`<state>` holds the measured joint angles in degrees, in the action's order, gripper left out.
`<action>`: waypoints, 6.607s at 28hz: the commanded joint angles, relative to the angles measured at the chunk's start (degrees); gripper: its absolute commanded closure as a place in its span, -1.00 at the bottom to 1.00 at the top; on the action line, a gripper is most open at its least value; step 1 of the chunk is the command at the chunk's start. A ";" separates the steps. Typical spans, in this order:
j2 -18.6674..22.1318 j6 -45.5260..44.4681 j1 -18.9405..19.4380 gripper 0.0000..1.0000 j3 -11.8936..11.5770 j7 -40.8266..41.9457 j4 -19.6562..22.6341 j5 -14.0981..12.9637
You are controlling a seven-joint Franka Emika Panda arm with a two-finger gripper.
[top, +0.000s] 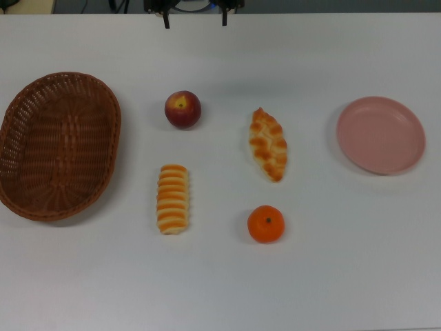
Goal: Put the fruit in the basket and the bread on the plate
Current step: 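Move the gripper down toward the orange tangerine, then close the gripper on the orange tangerine and lift it, then carry the tangerine over the wicker basket and release it inside, then move the gripper down onto the striped bread roll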
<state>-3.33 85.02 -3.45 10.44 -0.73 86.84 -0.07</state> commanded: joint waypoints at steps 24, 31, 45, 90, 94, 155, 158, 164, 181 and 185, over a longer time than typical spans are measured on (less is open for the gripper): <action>-19.08 30.37 5.74 -1.00 4.85 -1.99 0.70 6.05; -22.33 38.46 5.82 -1.00 4.67 -3.49 0.70 6.66; -30.42 52.35 7.23 -1.00 4.67 -15.35 0.52 20.37; -36.93 68.00 15.76 0.67 -5.43 -24.93 -1.76 24.42; -34.38 67.82 15.40 0.81 -5.52 -30.19 -1.76 22.14; -24.27 31.17 -12.72 -1.00 -5.08 2.14 0.27 10.63; -23.65 31.17 -9.39 -1.00 -4.99 1.61 -0.18 8.69; -23.39 31.44 -4.12 -1.00 -4.91 0.56 -0.18 8.34; -29.62 35.47 2.04 -1.00 -5.00 -3.31 0.61 9.39; -30.24 35.57 2.04 -0.75 -5.00 -3.40 0.61 9.39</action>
<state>-33.58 118.97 -1.87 6.00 -3.43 86.59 9.41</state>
